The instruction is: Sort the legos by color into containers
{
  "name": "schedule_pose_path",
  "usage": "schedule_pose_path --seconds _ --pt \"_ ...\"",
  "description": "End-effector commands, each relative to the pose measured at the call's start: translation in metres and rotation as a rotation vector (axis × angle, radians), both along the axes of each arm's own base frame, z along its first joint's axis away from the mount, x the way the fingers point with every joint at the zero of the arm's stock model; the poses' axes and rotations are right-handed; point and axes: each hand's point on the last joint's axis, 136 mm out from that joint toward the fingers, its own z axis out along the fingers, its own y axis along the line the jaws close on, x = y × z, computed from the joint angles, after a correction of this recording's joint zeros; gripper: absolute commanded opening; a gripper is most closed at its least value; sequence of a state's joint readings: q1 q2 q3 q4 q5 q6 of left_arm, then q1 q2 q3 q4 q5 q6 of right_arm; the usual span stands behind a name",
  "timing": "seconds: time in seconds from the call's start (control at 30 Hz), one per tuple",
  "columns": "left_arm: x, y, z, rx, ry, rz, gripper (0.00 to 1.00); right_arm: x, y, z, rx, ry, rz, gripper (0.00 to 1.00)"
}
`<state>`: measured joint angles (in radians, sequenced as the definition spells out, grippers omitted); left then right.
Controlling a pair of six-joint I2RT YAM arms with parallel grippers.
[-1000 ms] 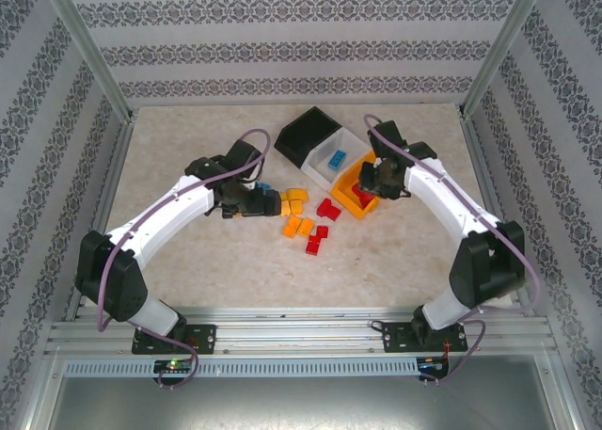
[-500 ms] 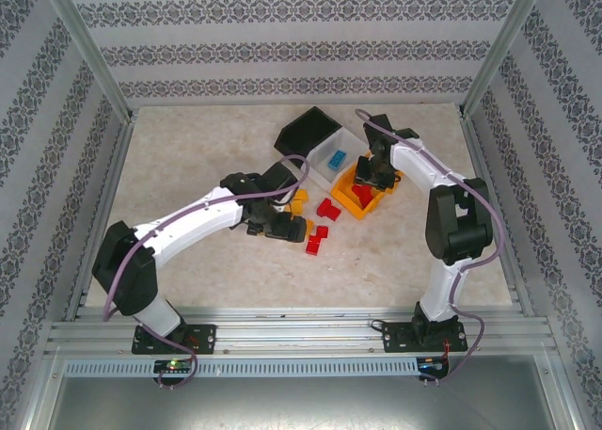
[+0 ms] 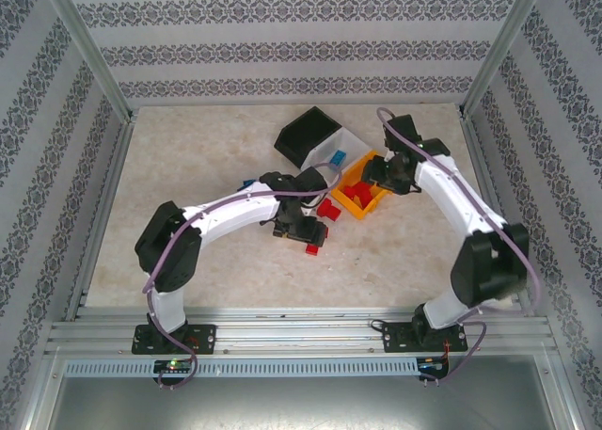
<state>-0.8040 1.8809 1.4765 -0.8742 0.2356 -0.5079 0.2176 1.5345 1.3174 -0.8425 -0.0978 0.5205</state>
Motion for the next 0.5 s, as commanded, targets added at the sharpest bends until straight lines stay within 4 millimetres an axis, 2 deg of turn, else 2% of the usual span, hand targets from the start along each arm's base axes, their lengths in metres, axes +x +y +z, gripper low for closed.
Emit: schedule_pose_path --seconds 0.0,0.1,0.2,0.47 --pt "-0.005 -0.011 -0.003 -0.003 0.006 -0.058 0.74 -0.036 -0.007 -0.013 0.02 0.067 -0.02 0.56" --pt "-0.006 -0.015 -0.011 0.003 0.015 -0.067 0.74 -0.058 -0.011 -0.023 0.03 0.088 -0.032 0.56" --pt "-0.004 -0.019 -0.017 0.009 0.016 -0.073 0.72 -0.072 -0.014 -0.031 0.033 0.105 -0.036 0.56" --pt "-0.002 -0.03 -0.031 0.022 0.028 -0.103 0.68 -0.079 -0.013 -0.034 0.048 0.113 -0.041 0.56"
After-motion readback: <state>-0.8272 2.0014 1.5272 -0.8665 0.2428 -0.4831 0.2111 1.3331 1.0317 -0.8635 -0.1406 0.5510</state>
